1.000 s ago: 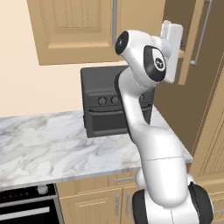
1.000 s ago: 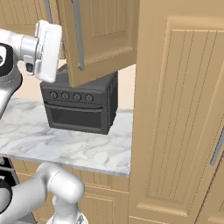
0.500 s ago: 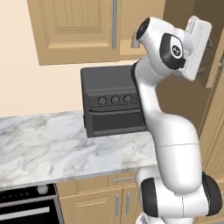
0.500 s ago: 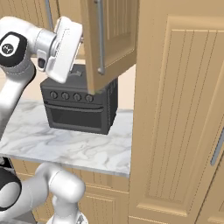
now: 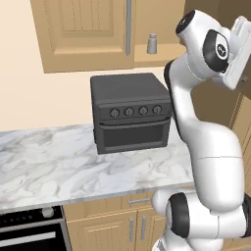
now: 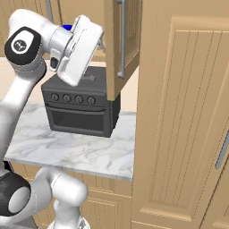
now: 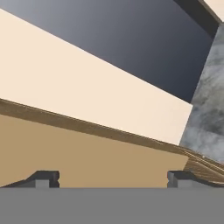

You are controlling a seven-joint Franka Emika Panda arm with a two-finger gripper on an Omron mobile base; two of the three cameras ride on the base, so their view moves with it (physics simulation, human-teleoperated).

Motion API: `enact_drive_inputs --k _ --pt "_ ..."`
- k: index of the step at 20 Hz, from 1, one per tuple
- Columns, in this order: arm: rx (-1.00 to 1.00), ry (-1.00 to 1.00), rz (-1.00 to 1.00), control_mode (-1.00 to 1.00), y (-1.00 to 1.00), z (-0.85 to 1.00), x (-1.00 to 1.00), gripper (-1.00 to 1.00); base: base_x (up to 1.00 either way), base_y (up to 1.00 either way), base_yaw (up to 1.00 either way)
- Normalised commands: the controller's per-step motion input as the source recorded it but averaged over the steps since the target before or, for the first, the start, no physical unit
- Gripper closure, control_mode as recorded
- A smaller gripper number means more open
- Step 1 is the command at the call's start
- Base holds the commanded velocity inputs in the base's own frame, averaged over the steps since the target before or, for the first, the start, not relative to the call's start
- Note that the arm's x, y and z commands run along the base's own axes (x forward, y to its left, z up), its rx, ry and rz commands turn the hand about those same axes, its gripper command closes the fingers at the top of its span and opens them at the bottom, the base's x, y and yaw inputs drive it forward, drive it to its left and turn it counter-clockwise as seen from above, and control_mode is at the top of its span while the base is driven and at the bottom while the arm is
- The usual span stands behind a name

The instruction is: Move the mayonnaise and shaker from the cabinet to the dining counter.

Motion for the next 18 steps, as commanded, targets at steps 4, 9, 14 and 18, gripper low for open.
enact_drive_inputs --k 4,9,14,18 --pt "0.00 -0.14 0.04 -1.00 0.38 -0.24 0.02 -1.00 0.00 0.00 0.00" --pt "-0.02 -0.03 0.22 -1.00 0.71 -0.09 0.16 -1.00 0.00 0.00 0.00" --pt "0.00 0.30 0.47 -1.00 0.59 0.04 0.01 -1.00 0.00 0.00 0.00" --pt "-0.01 0.37 0.53 -1.00 0.55 0.05 -0.01 -1.00 0.00 0.00 0.00"
